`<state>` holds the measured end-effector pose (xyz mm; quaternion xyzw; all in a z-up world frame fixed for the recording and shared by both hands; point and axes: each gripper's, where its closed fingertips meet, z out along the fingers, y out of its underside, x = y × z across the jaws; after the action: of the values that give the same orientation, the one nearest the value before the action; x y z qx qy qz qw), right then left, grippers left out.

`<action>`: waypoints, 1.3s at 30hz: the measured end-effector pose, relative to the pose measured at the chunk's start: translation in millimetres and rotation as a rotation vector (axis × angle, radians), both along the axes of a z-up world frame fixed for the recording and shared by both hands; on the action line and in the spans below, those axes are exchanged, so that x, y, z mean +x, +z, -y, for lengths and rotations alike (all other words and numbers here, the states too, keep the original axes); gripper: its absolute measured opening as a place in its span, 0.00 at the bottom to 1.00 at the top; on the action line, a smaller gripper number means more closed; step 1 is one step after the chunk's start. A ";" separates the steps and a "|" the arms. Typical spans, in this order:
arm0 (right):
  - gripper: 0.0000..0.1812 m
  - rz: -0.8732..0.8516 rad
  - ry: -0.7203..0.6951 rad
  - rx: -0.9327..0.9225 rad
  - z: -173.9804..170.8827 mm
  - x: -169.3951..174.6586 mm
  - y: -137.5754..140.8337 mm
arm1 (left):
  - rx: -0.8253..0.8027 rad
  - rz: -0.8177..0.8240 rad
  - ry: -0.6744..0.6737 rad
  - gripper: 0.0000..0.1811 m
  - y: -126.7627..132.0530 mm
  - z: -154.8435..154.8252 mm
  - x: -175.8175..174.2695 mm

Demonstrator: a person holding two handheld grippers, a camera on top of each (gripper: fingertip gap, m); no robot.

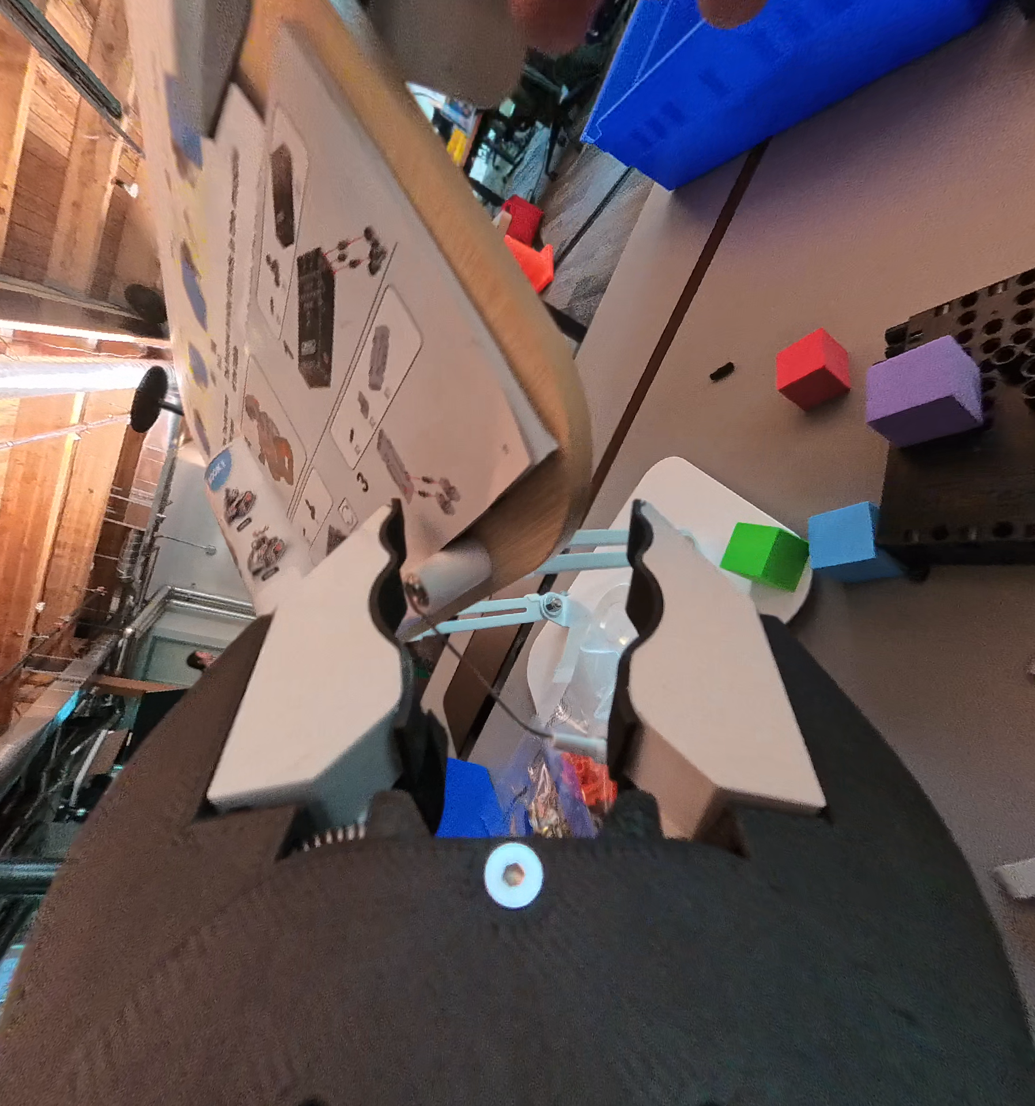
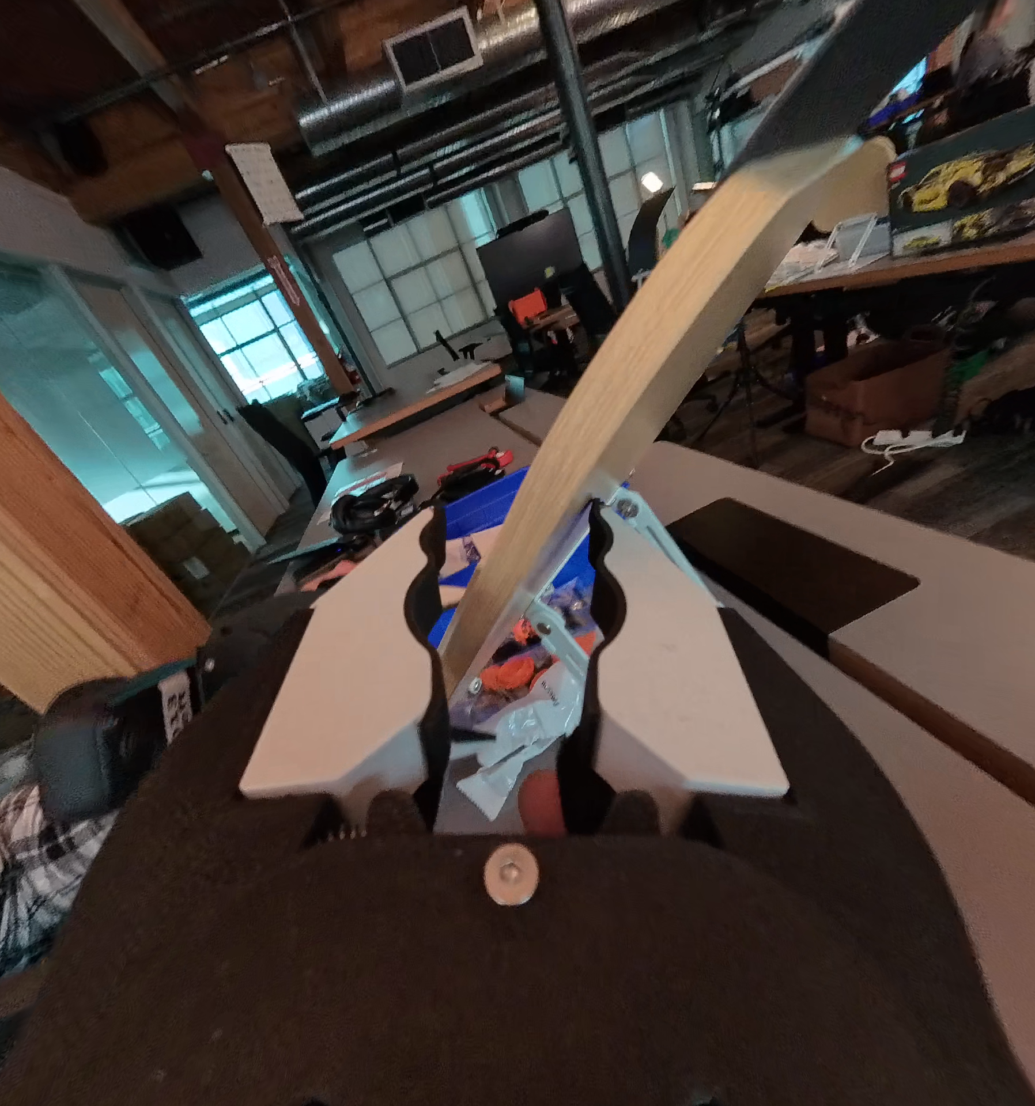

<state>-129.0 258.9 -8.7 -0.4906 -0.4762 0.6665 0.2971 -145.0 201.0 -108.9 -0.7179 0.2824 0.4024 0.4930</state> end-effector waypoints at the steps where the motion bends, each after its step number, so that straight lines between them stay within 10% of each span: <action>1: 0.26 -0.012 -0.014 -0.003 -5.0 -0.2 4.9 | 0.001 -0.008 0.002 0.42 -1.3 -2.8 2.2; 10: 0.21 0.014 -0.036 -0.007 -14.0 -8.4 10.0 | 0.104 -0.158 0.079 0.28 11.6 -15.5 -3.4; 39: 0.19 0.173 -0.100 0.183 -40.2 -24.9 -1.4 | 0.199 -0.089 0.116 0.27 11.6 -40.8 -12.5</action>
<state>-153.9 299.2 -10.1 -0.5403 -0.5339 0.5597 0.3314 -157.5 241.8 -97.3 -0.6620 0.2206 0.4877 0.5247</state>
